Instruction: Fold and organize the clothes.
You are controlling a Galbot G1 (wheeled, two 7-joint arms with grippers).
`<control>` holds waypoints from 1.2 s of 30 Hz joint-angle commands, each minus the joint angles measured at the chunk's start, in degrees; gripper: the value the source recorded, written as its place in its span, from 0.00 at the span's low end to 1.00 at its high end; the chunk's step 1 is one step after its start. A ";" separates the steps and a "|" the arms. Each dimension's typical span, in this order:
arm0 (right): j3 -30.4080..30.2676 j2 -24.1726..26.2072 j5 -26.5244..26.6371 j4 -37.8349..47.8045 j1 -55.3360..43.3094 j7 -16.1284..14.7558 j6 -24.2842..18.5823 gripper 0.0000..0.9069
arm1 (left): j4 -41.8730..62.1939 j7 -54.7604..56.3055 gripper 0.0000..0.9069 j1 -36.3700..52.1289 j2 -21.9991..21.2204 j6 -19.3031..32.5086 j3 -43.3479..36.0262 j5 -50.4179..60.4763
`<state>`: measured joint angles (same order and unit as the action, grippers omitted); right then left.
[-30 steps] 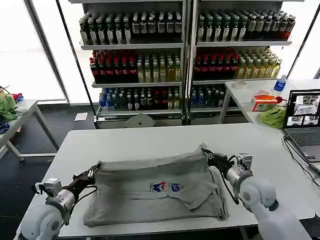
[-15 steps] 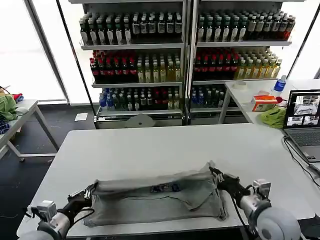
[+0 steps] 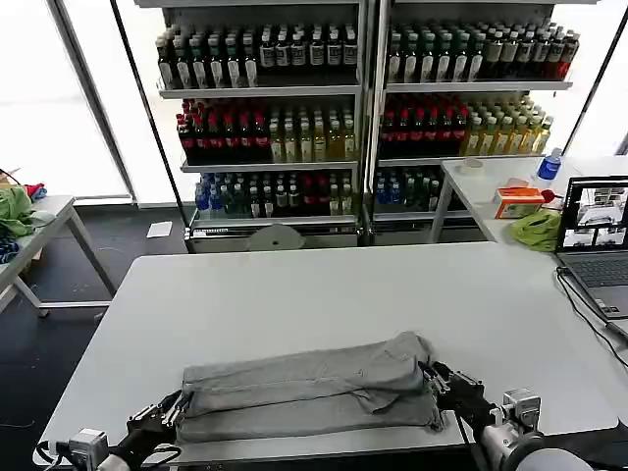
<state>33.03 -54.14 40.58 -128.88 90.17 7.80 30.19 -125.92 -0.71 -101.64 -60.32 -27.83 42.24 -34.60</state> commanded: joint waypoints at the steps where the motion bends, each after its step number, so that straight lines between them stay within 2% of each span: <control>1: 1.92 -1.84 -9.65 0.80 -2.02 -2.44 -7.41 1.00 | -1.71 -1.19 1.00 -2.87 -2.12 1.18 6.19 2.22; 3: 1.73 -2.84 -10.89 1.55 -3.08 -4.17 -13.05 1.00 | -1.76 -0.88 1.00 -3.13 -3.03 2.68 6.63 2.19; 4: 1.58 -3.42 -13.29 2.52 -3.60 -5.76 -17.35 1.00 | -2.08 -0.26 1.00 -3.36 -4.00 4.17 6.69 1.55; 5: 1.48 -3.76 -14.88 2.93 -3.86 -6.26 -19.23 1.00 | -2.22 -0.13 1.00 -3.40 -4.83 4.33 6.66 1.41; 7: 1.69 -5.51 -19.24 5.16 -5.59 -7.18 -22.01 1.00 | -2.56 1.70 1.00 -3.23 -9.39 6.56 5.79 1.54; 10: 2.47 -7.32 -20.70 8.32 -7.14 -7.64 -23.55 1.00 | -1.82 4.96 1.00 -2.52 -14.87 9.43 2.46 2.49; 13: 2.24 -7.86 -20.29 9.68 -7.91 -7.05 -23.58 1.00 | -1.86 9.54 1.00 -1.29 -17.86 10.20 -1.53 -0.40; 17: 2.45 -7.74 -15.65 10.46 -8.31 -5.61 -21.37 1.00 | -0.91 12.05 1.00 -0.47 -19.65 11.97 -4.56 0.66; 23: 2.75 -7.20 -13.45 10.84 -8.14 -5.34 -21.03 1.00 | 1.13 10.73 1.00 -0.16 -19.90 13.70 -7.39 2.75; 27: 3.53 -7.22 -6.52 10.08 -8.49 -3.84 -18.57 1.00 | 3.72 9.69 1.00 1.37 -19.15 13.61 -7.65 3.53; 31: 3.93 -6.72 -6.68 10.61 -8.59 -4.03 -18.63 1.00 | 5.10 9.53 0.99 2.12 -18.86 13.72 -7.91 3.24; 33: 3.91 -6.49 -6.73 10.91 -8.68 -4.03 -18.67 1.00 | 5.36 9.31 0.88 2.17 -19.01 13.78 -8.25 3.21; 34: 3.89 -6.43 -6.68 10.93 -8.68 -4.02 -18.67 1.00 | 5.59 9.35 0.70 2.27 -19.12 13.87 -8.43 3.32; 36: 3.86 -6.16 -6.64 10.72 -8.60 -4.06 -18.68 1.00 | 6.18 9.19 0.60 2.37 -19.30 14.04 -8.51 3.41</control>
<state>36.46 -60.20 31.28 -118.87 82.10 3.44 11.51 -122.80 7.87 -100.48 -77.78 -15.27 35.80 -32.09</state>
